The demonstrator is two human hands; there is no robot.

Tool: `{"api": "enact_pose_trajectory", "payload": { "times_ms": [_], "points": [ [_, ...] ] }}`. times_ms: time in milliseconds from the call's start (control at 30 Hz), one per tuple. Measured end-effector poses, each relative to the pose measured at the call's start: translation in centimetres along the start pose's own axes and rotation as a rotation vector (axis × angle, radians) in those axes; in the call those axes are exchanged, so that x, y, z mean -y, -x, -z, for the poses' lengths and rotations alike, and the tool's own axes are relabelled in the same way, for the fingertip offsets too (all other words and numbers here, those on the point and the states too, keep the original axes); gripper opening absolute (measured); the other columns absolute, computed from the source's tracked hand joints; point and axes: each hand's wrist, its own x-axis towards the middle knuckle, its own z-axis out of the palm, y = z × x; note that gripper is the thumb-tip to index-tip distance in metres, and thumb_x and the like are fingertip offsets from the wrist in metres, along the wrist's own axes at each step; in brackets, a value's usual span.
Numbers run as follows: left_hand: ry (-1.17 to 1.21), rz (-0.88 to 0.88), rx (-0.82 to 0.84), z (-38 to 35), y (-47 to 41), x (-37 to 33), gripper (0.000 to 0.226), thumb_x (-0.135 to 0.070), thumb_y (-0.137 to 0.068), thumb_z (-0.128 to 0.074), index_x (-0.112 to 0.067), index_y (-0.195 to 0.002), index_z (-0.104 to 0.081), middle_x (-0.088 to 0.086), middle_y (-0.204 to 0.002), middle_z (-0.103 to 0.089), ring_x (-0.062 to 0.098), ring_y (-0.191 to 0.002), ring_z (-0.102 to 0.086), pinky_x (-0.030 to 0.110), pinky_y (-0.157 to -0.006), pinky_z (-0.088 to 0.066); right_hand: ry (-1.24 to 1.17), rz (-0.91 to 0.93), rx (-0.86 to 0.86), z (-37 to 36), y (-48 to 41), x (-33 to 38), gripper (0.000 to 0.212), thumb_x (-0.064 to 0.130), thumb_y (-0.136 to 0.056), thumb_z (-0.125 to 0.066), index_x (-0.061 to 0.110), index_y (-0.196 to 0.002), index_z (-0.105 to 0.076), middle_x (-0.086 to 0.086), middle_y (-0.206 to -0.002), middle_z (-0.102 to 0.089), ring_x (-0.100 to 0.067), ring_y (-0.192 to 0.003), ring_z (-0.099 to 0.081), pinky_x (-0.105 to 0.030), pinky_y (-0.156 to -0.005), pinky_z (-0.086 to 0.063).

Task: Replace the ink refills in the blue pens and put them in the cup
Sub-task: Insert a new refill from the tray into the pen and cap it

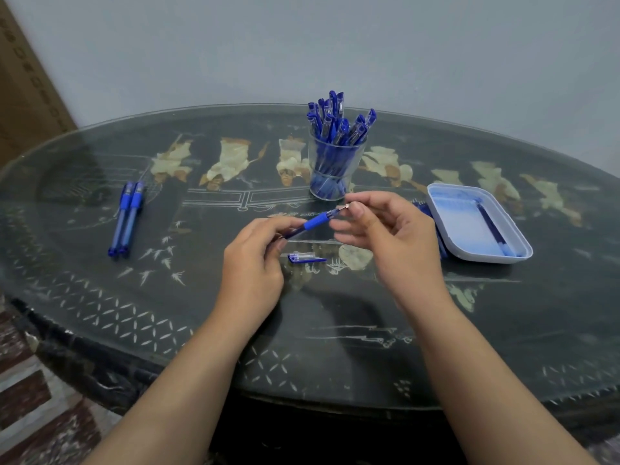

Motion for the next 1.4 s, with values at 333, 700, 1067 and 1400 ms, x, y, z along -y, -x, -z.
{"api": "enact_pose_trajectory", "payload": {
  "times_ms": [333,700,1067,1400],
  "points": [
    [-0.003,-0.014,0.024,0.0,0.0,0.0,0.046,0.018,-0.083,-0.054,-0.019,-0.105,-0.071,-0.008,-0.101,-0.067,0.002,-0.098,-0.062,0.013,-0.091,-0.044,0.179,-0.025,0.015,-0.1,-0.5,-1.1,0.007,0.016,-0.09,-0.069,0.016,-0.083,-0.067,-0.002,-0.073,-0.074,-0.019,-0.07,-0.073,-0.033,-0.068,-0.061],
    [-0.017,-0.02,0.04,0.0,-0.1,0.0,0.046,0.019,-0.082,-0.054,-0.017,-0.106,-0.071,-0.008,-0.1,-0.068,-0.002,-0.098,-0.061,0.009,-0.089,-0.041,0.085,-0.036,0.061,0.2,-0.8,-1.1,0.003,0.008,-0.09,-0.067,0.011,-0.09,-0.069,-0.009,-0.077,-0.074,-0.021,-0.07,-0.074,-0.032,-0.066,-0.061],
    [-0.015,-0.002,0.032,0.0,-0.1,0.0,0.046,0.018,-0.083,-0.055,-0.018,-0.106,-0.071,-0.01,-0.102,-0.068,-0.006,-0.099,-0.059,0.006,-0.09,-0.039,0.179,-0.034,-0.007,0.2,-0.9,-1.5,0.022,0.032,-0.084,-0.074,0.012,-0.081,-0.064,-0.004,-0.076,-0.071,-0.016,-0.068,-0.07,-0.05,-0.075,-0.06],
    [-0.021,0.003,0.03,0.0,-0.1,0.0,0.046,0.017,-0.084,-0.056,-0.02,-0.107,-0.071,-0.011,-0.101,-0.068,-0.008,-0.098,-0.059,0.005,-0.088,-0.039,0.256,-0.047,-0.014,0.1,-0.9,-1.6,0.03,0.047,-0.08,-0.073,0.019,-0.083,-0.061,-0.004,-0.076,-0.063,-0.024,-0.077,-0.065,-0.048,-0.08,-0.057]
  ]
}}
